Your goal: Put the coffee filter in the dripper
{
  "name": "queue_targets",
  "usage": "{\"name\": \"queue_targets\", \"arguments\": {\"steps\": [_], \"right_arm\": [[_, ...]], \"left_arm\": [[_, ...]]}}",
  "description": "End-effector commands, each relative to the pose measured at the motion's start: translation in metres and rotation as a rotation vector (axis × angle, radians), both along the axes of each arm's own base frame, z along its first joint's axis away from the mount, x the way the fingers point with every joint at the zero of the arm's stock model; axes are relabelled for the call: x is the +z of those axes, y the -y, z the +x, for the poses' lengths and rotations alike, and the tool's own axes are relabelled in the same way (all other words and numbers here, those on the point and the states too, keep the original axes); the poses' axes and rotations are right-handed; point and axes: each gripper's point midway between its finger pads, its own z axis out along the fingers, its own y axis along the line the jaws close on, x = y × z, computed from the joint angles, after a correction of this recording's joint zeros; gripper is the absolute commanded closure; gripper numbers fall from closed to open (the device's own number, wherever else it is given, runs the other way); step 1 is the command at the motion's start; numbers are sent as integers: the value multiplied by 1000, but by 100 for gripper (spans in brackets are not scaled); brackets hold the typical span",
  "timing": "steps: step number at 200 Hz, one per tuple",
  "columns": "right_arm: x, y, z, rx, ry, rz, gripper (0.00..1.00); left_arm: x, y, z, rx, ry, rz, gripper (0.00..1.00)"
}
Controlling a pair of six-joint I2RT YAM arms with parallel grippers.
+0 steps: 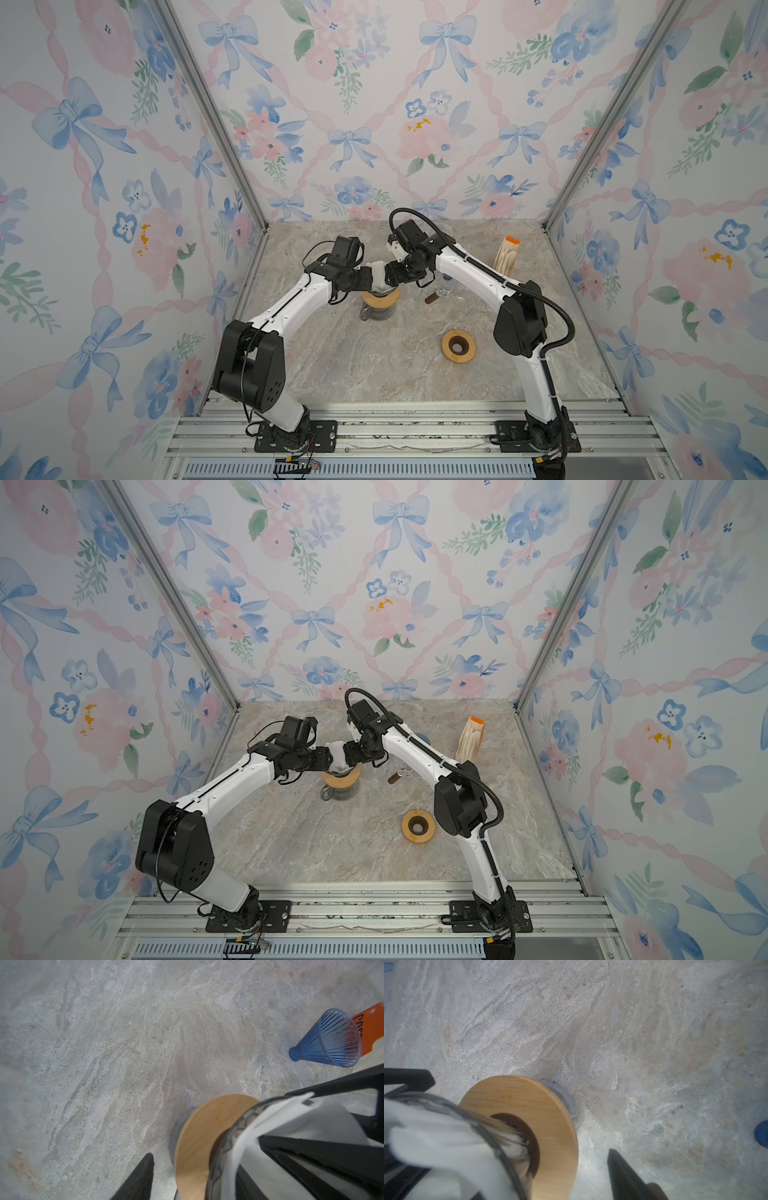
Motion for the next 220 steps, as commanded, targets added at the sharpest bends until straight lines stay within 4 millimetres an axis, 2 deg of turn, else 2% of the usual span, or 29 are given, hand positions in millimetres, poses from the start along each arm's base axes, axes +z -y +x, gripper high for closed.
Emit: {"name": "queue_targets", "arguments": {"steps": [1,32,55,72,108,183,220], "right_arm": [[19,2,-7,26,6,38,33],[28,-2,-6,29,14,68,33],[26,-1,-7,28,6,59,33],[22,1,-8,23,-6,41,33],[14,2,-10,16,-29,29,33],[16,2,-10,14,-25,27,33],[19,0,-10,16,-19,38,33]], "left_arm": [[4,-3,-2,-14,10,14,44],[15,2,0,-21,29,-14,43],[22,8,-1,-41,35,-50,42],[20,14,-7,-70,18,-78,40],[16,12,-21,-77,0,-93,39],[-6,4,-37,-57,-71,-70,40],[5,3,-31,-44,-39,-66,39]]}}
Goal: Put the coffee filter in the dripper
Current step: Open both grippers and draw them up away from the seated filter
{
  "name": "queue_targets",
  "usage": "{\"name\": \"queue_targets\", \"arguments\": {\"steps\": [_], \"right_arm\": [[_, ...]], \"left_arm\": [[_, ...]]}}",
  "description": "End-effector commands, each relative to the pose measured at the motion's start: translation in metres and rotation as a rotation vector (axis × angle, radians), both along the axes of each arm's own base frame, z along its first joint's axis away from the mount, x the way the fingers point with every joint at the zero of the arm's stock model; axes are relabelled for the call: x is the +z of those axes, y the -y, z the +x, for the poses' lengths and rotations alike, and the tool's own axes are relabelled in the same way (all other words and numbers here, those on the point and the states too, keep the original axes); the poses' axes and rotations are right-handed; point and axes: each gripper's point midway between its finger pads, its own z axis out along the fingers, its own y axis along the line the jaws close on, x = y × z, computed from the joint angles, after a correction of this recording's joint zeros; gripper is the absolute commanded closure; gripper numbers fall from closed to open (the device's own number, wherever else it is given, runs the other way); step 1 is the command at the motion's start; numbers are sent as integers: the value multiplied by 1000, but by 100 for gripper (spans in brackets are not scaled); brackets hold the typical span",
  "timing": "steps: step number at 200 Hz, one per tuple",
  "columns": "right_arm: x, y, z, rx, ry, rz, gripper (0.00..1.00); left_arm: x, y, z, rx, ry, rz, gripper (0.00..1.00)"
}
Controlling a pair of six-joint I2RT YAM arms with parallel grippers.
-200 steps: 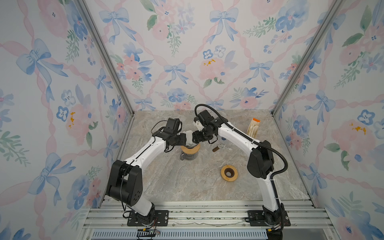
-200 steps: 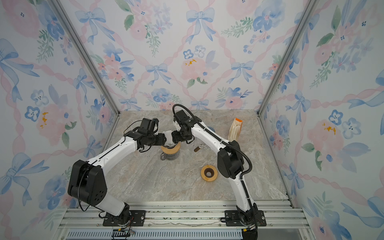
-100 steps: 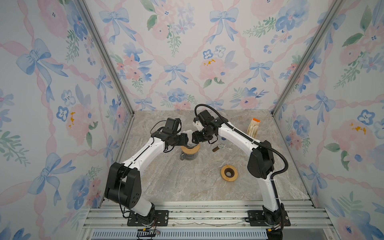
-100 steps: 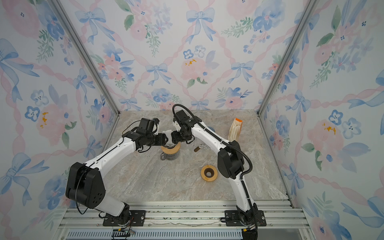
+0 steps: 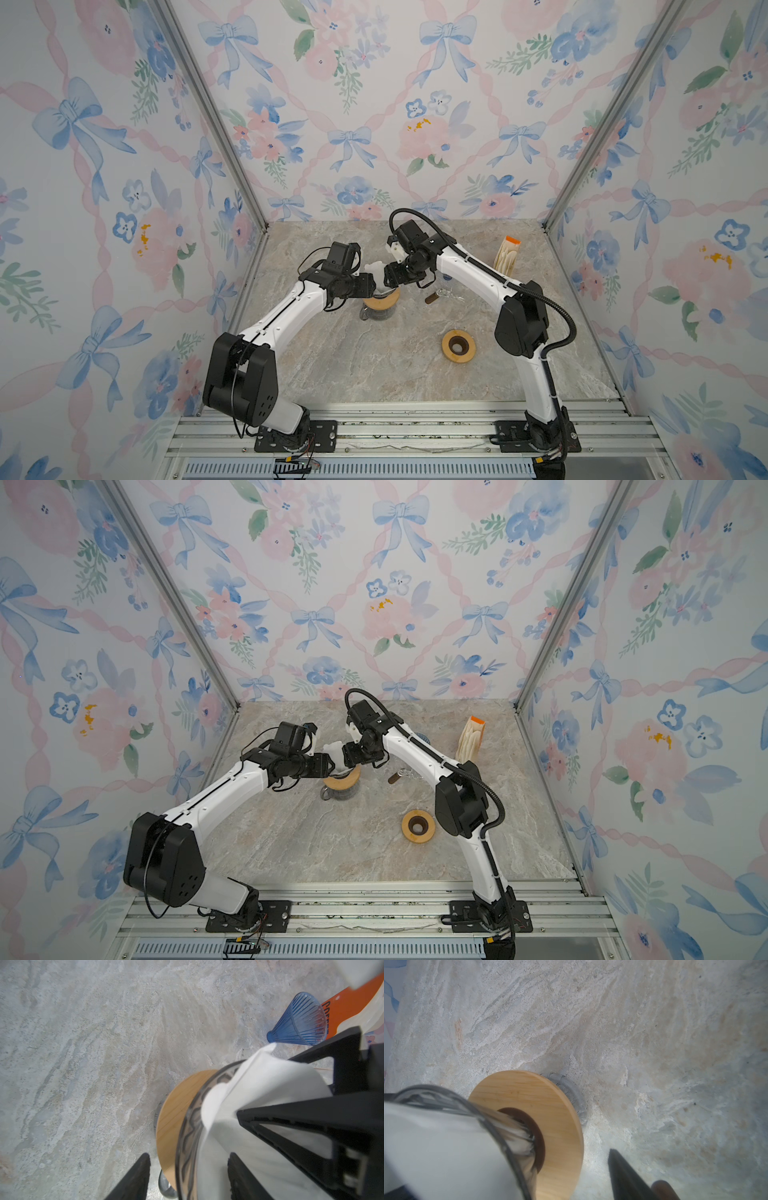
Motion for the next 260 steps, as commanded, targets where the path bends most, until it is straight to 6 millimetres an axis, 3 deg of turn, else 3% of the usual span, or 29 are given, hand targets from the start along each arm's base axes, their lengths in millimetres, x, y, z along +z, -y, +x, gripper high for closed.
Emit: {"name": "queue_targets", "arguments": {"steps": [1,66,110,147,179,207,214,260], "right_arm": [[18,2,-2,-3,11,19,33],[58,-7,-1,13,82,127,32],[85,3,4,-29,159,181,31],[107,14,1,-51,217,245,31],[121,34,-9,-80,263,304,30],[119,58,-23,-106,266,302,31],[129,67,-29,-116,284,315,31],[118,125,-54,-239,272,293,32]], "left_arm": [[2,-6,-3,16,-6,15,39],[41,4,23,22,79,-20,35],[57,5,28,21,116,-34,34],[84,7,25,16,170,-72,33],[105,11,14,-34,228,-92,31],[119,16,-2,-85,293,-109,28],[122,19,-6,-101,307,-118,27],[125,31,-35,-193,377,-132,18]]}}
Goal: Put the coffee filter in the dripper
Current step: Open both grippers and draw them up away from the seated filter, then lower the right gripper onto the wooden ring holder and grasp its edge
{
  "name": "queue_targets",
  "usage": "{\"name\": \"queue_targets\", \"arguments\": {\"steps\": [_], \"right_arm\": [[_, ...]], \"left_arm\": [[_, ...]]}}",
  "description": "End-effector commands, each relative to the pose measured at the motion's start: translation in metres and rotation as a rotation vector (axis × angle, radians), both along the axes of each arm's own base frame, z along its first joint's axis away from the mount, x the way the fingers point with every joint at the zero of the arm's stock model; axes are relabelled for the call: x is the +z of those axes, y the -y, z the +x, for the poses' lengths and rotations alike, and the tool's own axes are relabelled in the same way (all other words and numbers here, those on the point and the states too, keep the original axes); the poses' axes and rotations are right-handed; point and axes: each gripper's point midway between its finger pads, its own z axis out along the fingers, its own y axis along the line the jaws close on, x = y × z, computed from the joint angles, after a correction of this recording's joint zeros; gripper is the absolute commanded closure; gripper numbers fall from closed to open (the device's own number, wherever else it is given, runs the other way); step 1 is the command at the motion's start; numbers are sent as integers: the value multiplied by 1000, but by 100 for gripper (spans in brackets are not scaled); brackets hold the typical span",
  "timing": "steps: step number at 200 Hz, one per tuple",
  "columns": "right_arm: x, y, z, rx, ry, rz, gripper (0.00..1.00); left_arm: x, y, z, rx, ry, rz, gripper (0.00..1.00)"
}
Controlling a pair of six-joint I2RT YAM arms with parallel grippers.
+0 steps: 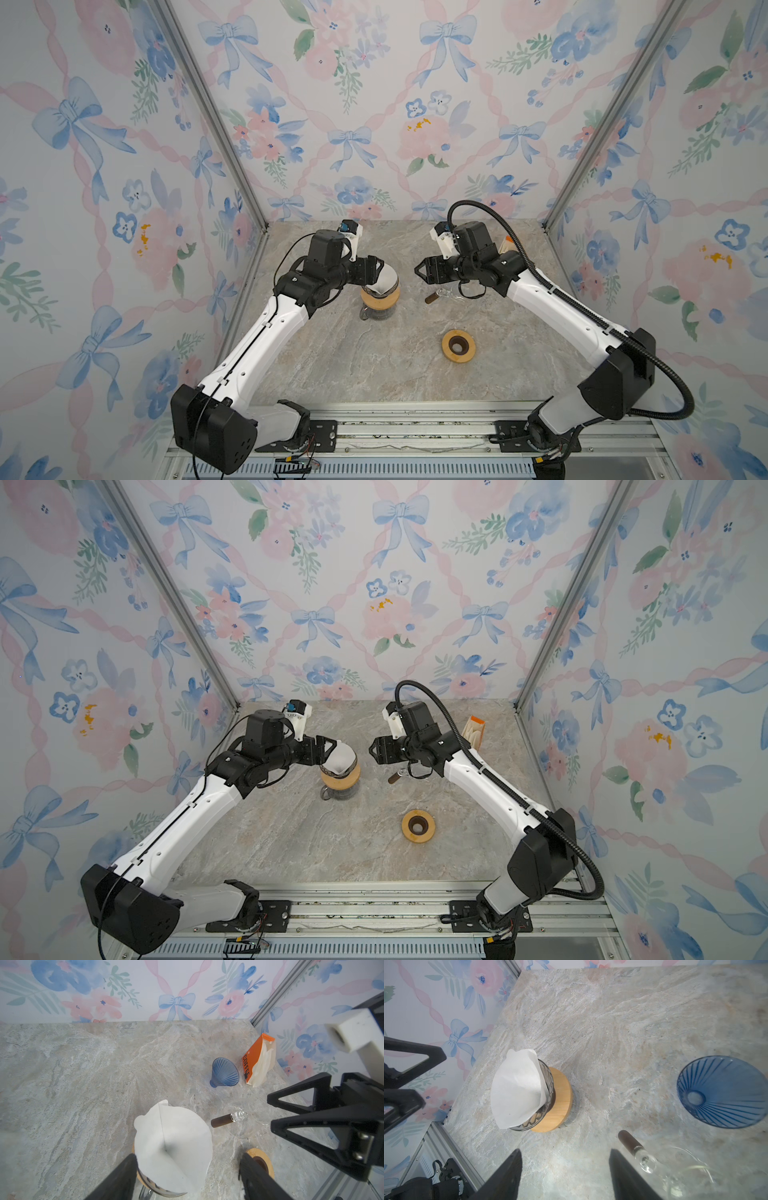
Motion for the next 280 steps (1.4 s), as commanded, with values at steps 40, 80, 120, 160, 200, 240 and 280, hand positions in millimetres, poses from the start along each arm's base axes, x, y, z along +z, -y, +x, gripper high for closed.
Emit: {"name": "queue_targets", "arguments": {"steps": [40,80,120,160,200,240,280], "right_arm": [[-19,71,-33,-184,-78,37,33],[-53,110,-67,-297,-211,-2,33],[-91,125,-96,-364,-345,90,34],[-129,129,-118,-416,-464,170,37],[-160,128,-126,-418,-545,196,37],[-183,124,-126,-413,-591,205,39],[-204,122,-127,-436,-624,233,42]], "left_arm": [[-12,20,-35,-118,73,-24,10],[-12,35,-58,-178,131,-75,8],[-31,41,-75,-203,123,-58,7],[-51,48,-94,-240,91,-45,7],[-78,60,-113,-306,40,-17,7],[-90,66,-118,-320,24,15,8],[-94,74,-120,-323,13,30,8]]}}
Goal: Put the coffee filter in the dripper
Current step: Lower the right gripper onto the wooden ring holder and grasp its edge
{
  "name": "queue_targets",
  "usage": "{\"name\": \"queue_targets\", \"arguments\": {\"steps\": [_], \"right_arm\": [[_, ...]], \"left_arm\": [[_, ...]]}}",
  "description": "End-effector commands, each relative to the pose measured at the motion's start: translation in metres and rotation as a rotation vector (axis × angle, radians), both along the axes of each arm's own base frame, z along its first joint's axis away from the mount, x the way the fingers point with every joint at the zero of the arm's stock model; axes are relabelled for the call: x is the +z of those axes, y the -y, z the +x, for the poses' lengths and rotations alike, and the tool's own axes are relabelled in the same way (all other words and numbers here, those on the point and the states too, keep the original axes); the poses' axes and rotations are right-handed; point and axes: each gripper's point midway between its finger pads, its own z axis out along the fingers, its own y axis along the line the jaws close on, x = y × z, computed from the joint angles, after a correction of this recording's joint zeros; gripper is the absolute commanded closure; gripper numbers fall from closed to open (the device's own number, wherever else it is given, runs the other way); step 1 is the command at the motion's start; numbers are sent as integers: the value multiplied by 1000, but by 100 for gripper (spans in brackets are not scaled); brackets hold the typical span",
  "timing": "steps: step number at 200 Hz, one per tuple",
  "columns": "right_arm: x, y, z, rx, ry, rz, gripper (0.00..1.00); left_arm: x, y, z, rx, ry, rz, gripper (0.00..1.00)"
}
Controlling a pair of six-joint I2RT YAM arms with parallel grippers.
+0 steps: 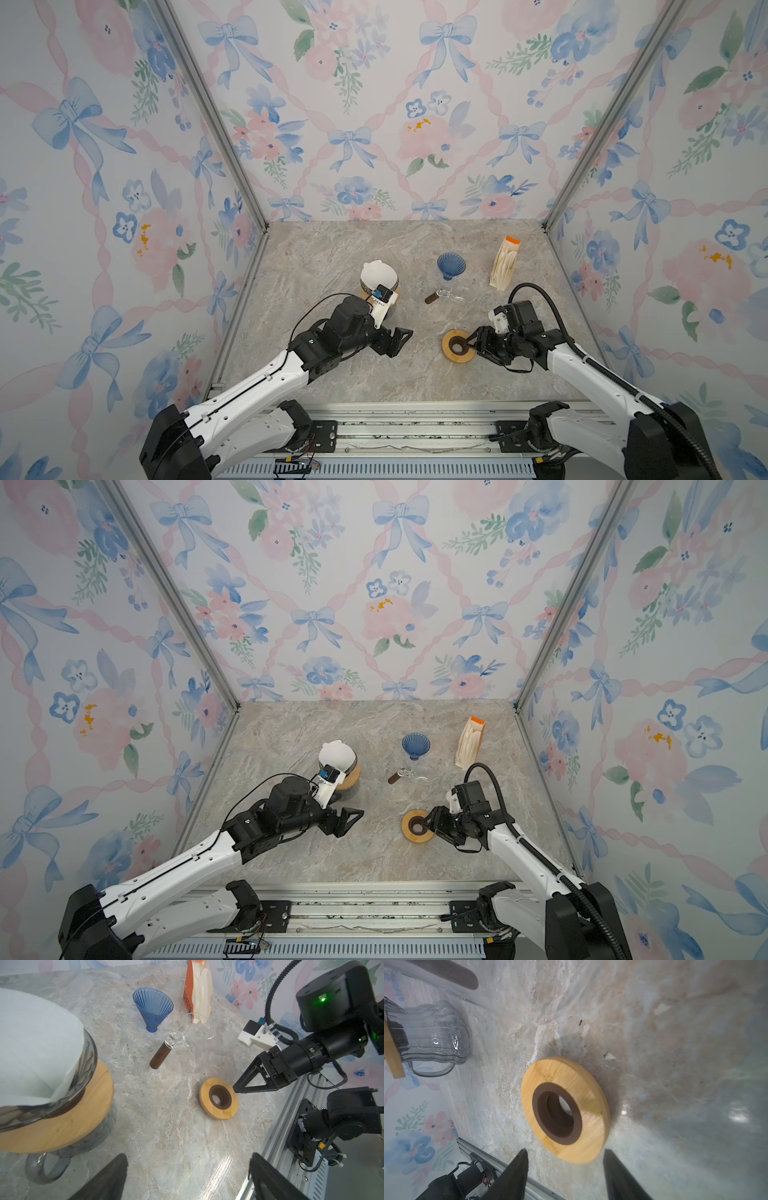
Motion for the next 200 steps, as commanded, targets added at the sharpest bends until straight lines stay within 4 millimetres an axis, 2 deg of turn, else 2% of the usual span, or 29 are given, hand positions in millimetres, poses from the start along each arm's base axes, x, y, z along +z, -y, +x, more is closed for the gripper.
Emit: {"name": "queue_targets", "arguments": {"steps": [1,33,115,197,200], "right_arm": [[-9,-3,3,-28,0,47,42],[-21,-5,2,-44,-19,62,47],[-41,-8,5,-53,-14,94,55],[-22,-5,14,-42,94,77,62],[-21,-5,15,-42,98,77,62]], "left_arm": [[-3,4,1,16,-5,2,8],[-11,9,-1,6,-21,25,8],[-11,14,4,17,-34,28,8],[-18,16,7,19,-46,46,7],[-6,19,10,20,-29,28,7]]}}
